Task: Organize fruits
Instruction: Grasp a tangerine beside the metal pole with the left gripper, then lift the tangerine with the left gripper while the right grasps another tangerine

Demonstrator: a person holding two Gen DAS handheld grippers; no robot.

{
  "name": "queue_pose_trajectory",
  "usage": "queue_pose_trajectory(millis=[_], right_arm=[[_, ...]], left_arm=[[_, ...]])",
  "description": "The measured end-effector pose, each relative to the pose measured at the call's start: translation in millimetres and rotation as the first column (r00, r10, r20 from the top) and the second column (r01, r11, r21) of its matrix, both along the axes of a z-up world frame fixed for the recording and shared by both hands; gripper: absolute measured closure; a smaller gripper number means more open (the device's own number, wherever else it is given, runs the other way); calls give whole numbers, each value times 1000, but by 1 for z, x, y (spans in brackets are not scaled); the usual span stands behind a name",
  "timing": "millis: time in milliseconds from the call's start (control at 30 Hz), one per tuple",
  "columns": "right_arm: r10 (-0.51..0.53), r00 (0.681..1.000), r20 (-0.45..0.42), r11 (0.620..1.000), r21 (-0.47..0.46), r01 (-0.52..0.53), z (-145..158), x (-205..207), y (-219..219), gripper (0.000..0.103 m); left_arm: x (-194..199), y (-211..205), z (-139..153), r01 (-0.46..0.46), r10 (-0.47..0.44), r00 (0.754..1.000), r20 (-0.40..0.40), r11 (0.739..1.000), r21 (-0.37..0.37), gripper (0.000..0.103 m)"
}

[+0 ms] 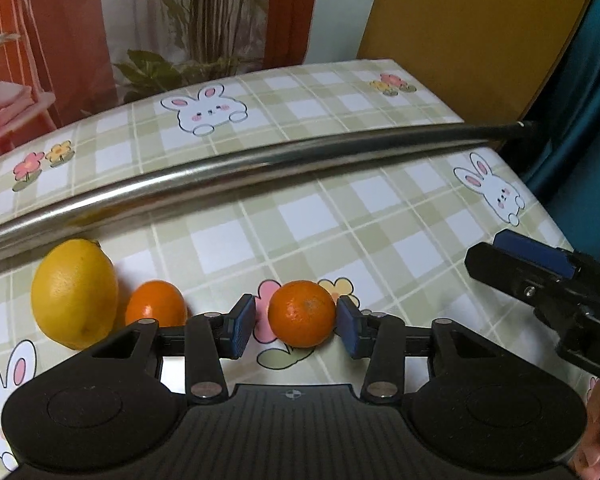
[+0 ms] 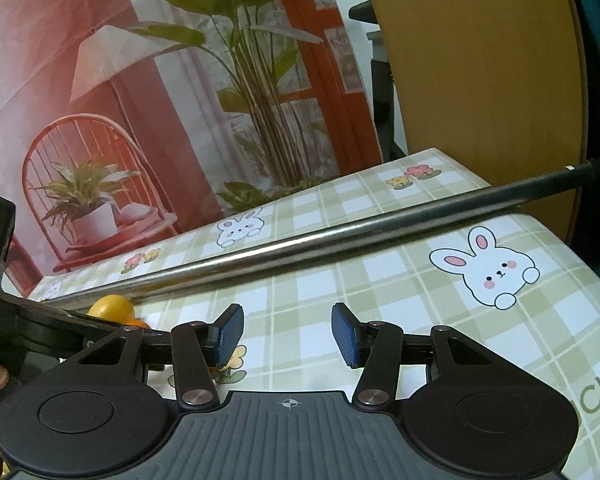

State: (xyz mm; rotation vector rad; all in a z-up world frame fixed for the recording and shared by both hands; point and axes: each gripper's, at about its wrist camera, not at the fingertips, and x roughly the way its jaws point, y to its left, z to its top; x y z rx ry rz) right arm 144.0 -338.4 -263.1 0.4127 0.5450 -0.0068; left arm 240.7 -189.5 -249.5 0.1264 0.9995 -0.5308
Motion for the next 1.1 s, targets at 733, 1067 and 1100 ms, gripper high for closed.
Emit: queue_pose_trajectory(millis=[733,1067,1100], right_arm=[[81,997,-14,997,11,-81,10,0,23,56],[192,981,-36,981,-31,-193,23,14,56,56],[209,977,-38,976,-44,-211,24,17,62,56]], left_arm=[[-43,72,67,-91,94,987,129,995,-30,65],[-67,146,97,-219,224,952,210,975,-46,65],[-69,152,98,-233,237,947,218,971,-46,65]])
